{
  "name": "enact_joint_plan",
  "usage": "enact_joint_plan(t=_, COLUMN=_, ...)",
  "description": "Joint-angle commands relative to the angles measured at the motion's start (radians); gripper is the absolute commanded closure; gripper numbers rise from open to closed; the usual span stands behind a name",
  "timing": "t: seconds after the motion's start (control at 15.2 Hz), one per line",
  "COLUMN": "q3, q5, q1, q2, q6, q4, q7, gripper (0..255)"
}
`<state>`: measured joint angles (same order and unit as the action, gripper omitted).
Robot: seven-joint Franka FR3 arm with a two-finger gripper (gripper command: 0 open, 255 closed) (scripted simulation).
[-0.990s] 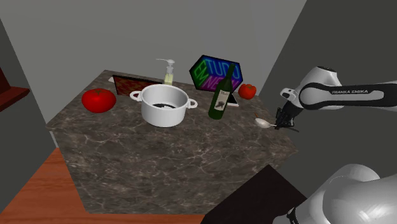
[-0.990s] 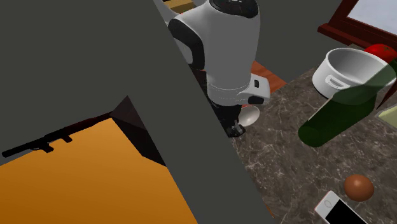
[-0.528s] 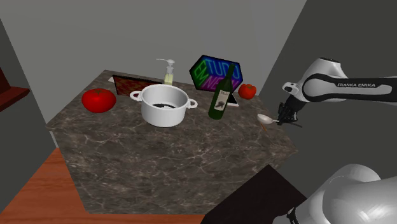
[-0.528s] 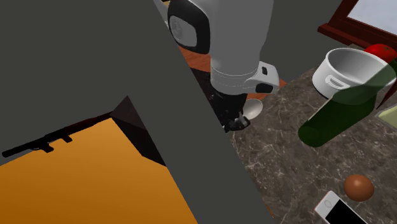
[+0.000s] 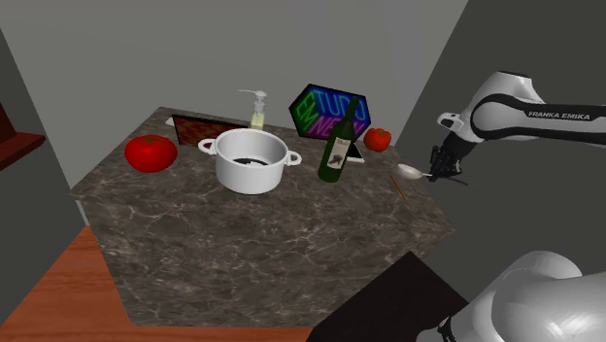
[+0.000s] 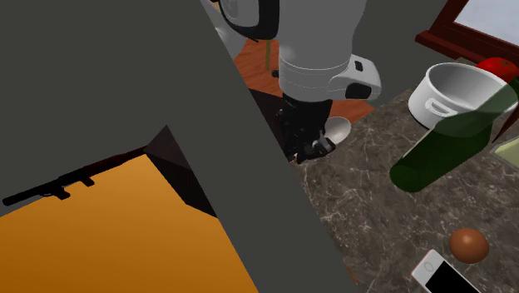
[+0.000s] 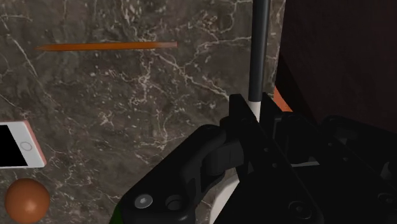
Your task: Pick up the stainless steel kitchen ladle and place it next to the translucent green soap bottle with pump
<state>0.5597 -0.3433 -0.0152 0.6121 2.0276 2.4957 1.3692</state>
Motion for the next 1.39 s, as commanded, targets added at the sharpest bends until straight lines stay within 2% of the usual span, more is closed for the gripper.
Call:
enact_joint_plan(t=0.0, q3=0.0, q5=0.009, q1=-0.007, q2=0.024, q6=-0.025, q4=-0.023, q7=0.004, gripper=255)
enact_joint_plan(t=1.32, q3=-0.075, q5=0.069, q1=0.0, q2=0.024, q6=-0.286, q4=-0.282, q7=0.023, gripper=255)
